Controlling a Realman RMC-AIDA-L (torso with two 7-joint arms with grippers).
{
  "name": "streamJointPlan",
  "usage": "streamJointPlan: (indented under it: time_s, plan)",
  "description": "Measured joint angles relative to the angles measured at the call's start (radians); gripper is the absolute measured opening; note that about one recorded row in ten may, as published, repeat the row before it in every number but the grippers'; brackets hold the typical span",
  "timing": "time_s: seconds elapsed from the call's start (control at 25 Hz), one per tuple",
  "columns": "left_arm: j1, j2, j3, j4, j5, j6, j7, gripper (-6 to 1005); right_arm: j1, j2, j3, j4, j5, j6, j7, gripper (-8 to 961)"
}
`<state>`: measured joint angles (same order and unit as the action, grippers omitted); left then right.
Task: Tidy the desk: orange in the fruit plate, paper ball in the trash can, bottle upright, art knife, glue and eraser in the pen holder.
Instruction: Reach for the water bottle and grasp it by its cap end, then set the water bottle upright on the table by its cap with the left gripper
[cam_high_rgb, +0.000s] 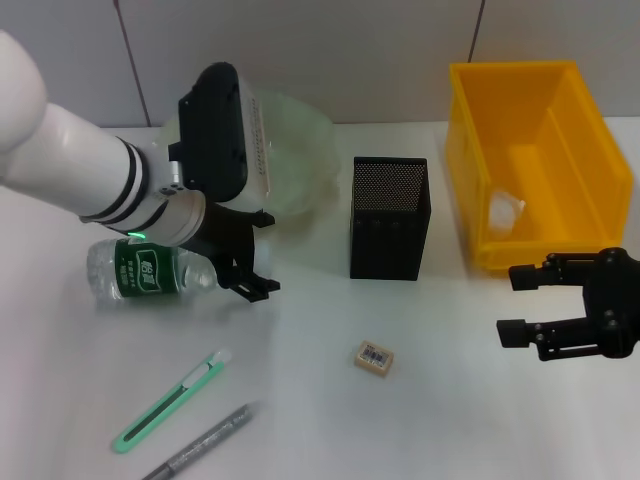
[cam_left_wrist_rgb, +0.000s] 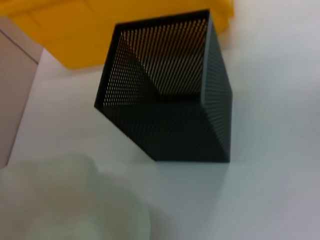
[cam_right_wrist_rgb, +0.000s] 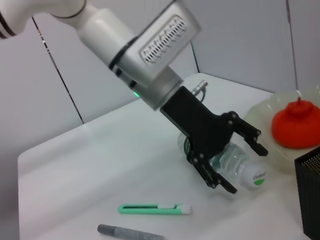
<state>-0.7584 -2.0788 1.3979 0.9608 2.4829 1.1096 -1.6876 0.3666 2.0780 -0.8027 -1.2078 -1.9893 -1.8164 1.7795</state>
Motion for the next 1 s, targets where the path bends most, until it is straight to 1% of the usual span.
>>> streamJointPlan:
  time_s: [0.08, 0.12, 0.36, 0.56, 0.68, 0.84, 1.0]
  plan:
    - [-0.003, 0.000, 0.001, -0.005, 0.004, -0.004, -0.002, 860, 0.007, 0.000, -0.001, 0.010, 0.000, 0.001, -0.003, 804]
    - [-0.016, 0.000, 0.015, -0.025, 0.021, -0.034, -0.015, 860, 0.009, 0.000, -0.001, 0.011, 0.000, 0.001, -0.003, 804]
    - [-0.046, 0.000, 0.030, -0.085, 0.040, -0.069, -0.039, 860, 0.013, -0.001, -0.002, 0.005, 0.000, -0.010, 0.001, 804]
    - [-0.047, -0.001, 0.032, -0.091, 0.047, -0.080, -0.052, 860, 0.013, -0.004, -0.003, 0.004, 0.000, -0.011, 0.002, 803]
    - [-0.047, -0.001, 0.038, -0.093, 0.048, -0.085, -0.061, 807, 0.012, -0.004, -0.003, 0.004, 0.000, -0.013, 0.002, 803]
    - [-0.049, -0.001, 0.091, -0.102, 0.073, -0.119, -0.096, 737, 0.011, -0.004, -0.003, 0.004, 0.000, -0.013, 0.002, 803]
    - [-0.049, -0.001, 0.103, -0.111, 0.076, -0.129, -0.103, 615, 0.009, -0.003, -0.003, 0.007, 0.000, -0.015, 0.004, 803]
